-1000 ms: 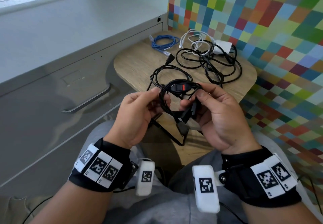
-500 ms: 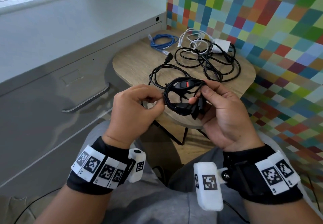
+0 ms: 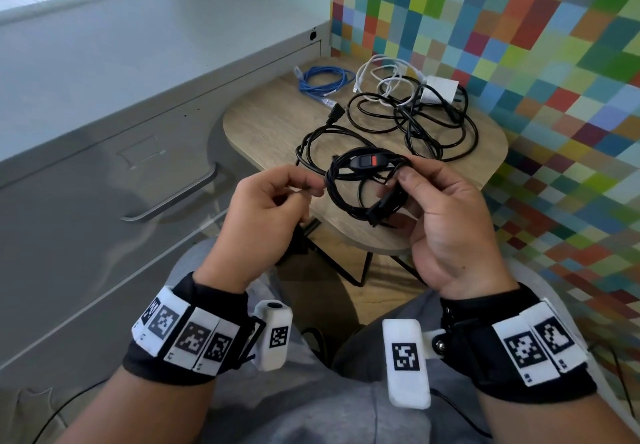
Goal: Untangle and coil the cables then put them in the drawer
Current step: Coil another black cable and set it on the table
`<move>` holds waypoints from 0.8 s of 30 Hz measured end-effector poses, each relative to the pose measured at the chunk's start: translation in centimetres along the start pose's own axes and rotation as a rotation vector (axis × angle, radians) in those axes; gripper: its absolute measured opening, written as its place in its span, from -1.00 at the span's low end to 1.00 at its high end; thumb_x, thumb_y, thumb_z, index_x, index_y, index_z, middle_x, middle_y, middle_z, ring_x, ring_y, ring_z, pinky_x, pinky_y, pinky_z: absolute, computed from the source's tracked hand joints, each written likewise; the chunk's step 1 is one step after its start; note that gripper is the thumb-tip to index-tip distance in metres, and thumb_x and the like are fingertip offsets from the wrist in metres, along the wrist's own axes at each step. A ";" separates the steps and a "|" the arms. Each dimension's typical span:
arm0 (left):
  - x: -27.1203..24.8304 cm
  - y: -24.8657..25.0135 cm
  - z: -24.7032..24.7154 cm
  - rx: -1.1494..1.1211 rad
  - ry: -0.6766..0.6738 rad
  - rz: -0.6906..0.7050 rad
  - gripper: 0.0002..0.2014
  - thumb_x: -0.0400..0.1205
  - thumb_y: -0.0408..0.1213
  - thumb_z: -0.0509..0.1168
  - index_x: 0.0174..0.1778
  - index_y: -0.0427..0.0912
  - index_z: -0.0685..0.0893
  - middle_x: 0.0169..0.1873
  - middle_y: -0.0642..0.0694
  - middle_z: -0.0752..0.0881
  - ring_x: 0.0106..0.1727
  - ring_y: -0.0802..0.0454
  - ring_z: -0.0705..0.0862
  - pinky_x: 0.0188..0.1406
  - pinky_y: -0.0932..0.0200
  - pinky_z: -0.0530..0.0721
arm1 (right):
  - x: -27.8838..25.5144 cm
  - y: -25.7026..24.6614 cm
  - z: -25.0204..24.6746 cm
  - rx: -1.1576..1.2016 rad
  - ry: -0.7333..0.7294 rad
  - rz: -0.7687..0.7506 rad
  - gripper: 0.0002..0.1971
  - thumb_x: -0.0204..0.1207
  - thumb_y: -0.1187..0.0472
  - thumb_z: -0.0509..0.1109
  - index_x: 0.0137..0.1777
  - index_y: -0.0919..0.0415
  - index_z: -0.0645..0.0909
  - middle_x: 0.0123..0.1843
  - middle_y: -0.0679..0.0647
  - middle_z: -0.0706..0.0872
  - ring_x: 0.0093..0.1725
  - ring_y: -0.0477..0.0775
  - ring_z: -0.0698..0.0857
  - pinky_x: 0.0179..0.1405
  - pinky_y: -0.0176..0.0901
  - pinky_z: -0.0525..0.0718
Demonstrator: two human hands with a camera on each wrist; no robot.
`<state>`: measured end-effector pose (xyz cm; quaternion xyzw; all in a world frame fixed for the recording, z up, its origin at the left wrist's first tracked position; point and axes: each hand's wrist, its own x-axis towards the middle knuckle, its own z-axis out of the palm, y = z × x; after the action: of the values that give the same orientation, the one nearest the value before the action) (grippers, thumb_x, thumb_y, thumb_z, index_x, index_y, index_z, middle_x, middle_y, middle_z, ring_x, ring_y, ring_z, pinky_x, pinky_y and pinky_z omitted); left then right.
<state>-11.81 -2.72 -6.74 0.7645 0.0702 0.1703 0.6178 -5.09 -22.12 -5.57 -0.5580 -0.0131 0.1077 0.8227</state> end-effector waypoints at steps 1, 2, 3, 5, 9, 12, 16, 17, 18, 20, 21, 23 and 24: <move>0.0 0.1 0.0 -0.064 -0.018 -0.020 -0.76 0.71 -0.55 0.31 0.02 -0.12 0.79 -0.28 0.01 0.79 -0.33 -0.09 0.70 -0.25 0.06 0.69 | 0.1 0.0 0.0 -0.045 0.026 -0.025 -0.84 0.69 0.38 0.42 0.04 0.13 0.78 -0.12 0.07 0.84 -0.15 0.05 0.79 -0.35 -0.07 0.73; -0.1 0.2 0.1 -0.131 -0.040 -0.050 -0.85 0.72 -0.47 0.36 0.08 -0.16 0.77 -0.21 -0.06 0.82 -0.24 -0.07 0.77 -0.16 0.03 0.77 | 0.1 0.1 0.0 -0.080 0.044 -0.047 -0.85 0.67 0.37 0.45 0.04 0.12 0.80 -0.13 0.04 0.84 -0.21 0.01 0.75 -0.45 -0.17 0.64; -0.2 0.4 0.2 -0.174 -0.056 -0.080 -0.90 0.71 -0.37 0.41 0.11 -0.16 0.76 -0.17 -0.13 0.84 -0.17 -0.09 0.81 -0.09 0.01 0.80 | 0.1 0.2 0.0 -0.096 0.049 -0.065 -0.85 0.65 0.38 0.47 0.05 0.13 0.80 -0.13 0.05 0.84 -0.27 0.00 0.69 -0.53 -0.23 0.55; -0.4 0.5 0.5 -0.176 -0.073 -0.119 -0.75 0.60 -0.15 0.46 0.16 -0.14 0.75 -0.12 -0.21 0.85 -0.14 -0.07 0.82 -0.08 0.01 0.82 | -0.1 0.3 0.2 -0.099 0.034 -0.079 -0.84 0.65 0.41 0.46 0.08 0.17 0.80 -0.15 0.07 0.82 -0.38 -0.03 0.65 -0.62 -0.28 0.47; -0.4 0.3 1.2 -0.242 -0.074 -0.200 -0.62 0.58 -0.21 0.47 0.30 -0.22 0.67 -0.21 -0.16 0.83 -0.29 -0.03 0.80 -0.22 0.07 0.81 | -0.5 0.5 0.7 -0.088 -0.010 -0.094 -0.83 0.63 0.42 0.47 0.06 0.15 0.80 -0.14 0.11 0.83 -0.36 -0.01 0.75 -0.63 -0.25 0.50; -0.1 0.1 1.1 -0.343 -0.039 -0.251 -0.72 0.68 -0.41 0.41 0.31 -0.23 0.64 -0.22 -0.16 0.82 -0.35 -0.04 0.79 -0.29 0.12 0.82 | -0.5 0.7 0.7 -0.105 -0.013 -0.091 -0.83 0.62 0.42 0.49 0.05 0.15 0.81 -0.16 0.10 0.83 -0.38 -0.02 0.72 -0.64 -0.23 0.53; 0.2 0.2 0.8 -0.424 0.017 -0.292 -0.74 0.70 -0.46 0.38 0.31 -0.27 0.65 -0.19 -0.18 0.83 -0.44 -0.01 0.77 -0.36 0.18 0.82 | -0.4 1.0 0.5 -0.138 -0.046 -0.081 -0.78 0.63 0.41 0.50 0.08 0.07 0.83 -0.12 0.10 0.85 -0.28 0.01 0.73 -0.58 -0.19 0.62; 0.3 0.1 0.8 -0.424 0.031 -0.294 -0.71 0.70 -0.46 0.39 0.35 -0.31 0.64 -0.18 -0.19 0.83 -0.43 -0.01 0.77 -0.35 0.18 0.83 | -0.4 1.1 0.4 -0.138 -0.054 -0.079 -0.77 0.63 0.41 0.49 0.12 0.08 0.82 -0.09 0.11 0.86 -0.24 0.03 0.75 -0.54 -0.17 0.65; 0.3 0.0 0.7 -0.419 0.044 -0.292 -0.68 0.70 -0.45 0.39 0.38 -0.35 0.63 -0.17 -0.19 0.83 -0.42 -0.01 0.77 -0.34 0.18 0.83 | -0.3 1.2 0.4 -0.136 -0.060 -0.080 -0.76 0.64 0.41 0.48 0.17 0.09 0.81 -0.06 0.11 0.85 -0.20 0.05 0.76 -0.50 -0.15 0.67; 0.5 0.0 0.5 -0.401 0.074 -0.279 -0.68 0.70 -0.45 0.39 0.39 -0.36 0.64 -0.17 -0.19 0.83 -0.40 -0.02 0.79 -0.32 0.17 0.84 | -0.3 1.2 0.3 -0.135 -0.055 -0.088 -0.73 0.66 0.42 0.47 0.25 0.11 0.79 -0.01 0.10 0.84 -0.13 0.08 0.77 -0.41 -0.12 0.72; 0.6 0.0 0.3 -0.395 0.090 -0.271 -0.70 0.70 -0.45 0.40 0.36 -0.34 0.65 -0.17 -0.20 0.83 -0.39 -0.01 0.79 -0.31 0.17 0.84 | -0.2 1.3 0.3 -0.135 -0.049 -0.093 -0.72 0.67 0.42 0.46 0.27 0.11 0.78 0.04 0.12 0.84 -0.12 0.07 0.77 -0.38 -0.12 0.74; 1.2 0.4 -0.4 -0.383 0.126 -0.250 -0.76 0.69 -0.45 0.40 0.28 -0.31 0.70 -0.16 -0.20 0.84 -0.39 -0.01 0.80 -0.30 0.16 0.84 | -0.2 1.4 0.2 -0.142 -0.041 -0.102 -0.75 0.68 0.42 0.45 0.24 0.11 0.78 0.12 0.22 0.84 -0.12 0.06 0.76 -0.37 -0.13 0.73; 1.6 0.6 -0.9 -0.375 0.148 -0.238 -0.78 0.69 -0.46 0.40 0.25 -0.29 0.71 -0.15 -0.19 0.84 -0.38 -0.02 0.81 -0.29 0.15 0.85 | -0.2 1.4 0.2 -0.149 -0.043 -0.103 -0.77 0.68 0.41 0.45 0.21 0.12 0.79 0.14 0.28 0.82 -0.14 0.06 0.75 -0.38 -0.14 0.73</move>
<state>-10.64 -1.52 -5.75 0.6080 0.1722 0.1619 0.7579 -5.54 -21.48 -6.81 -0.6139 -0.0674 0.0757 0.7828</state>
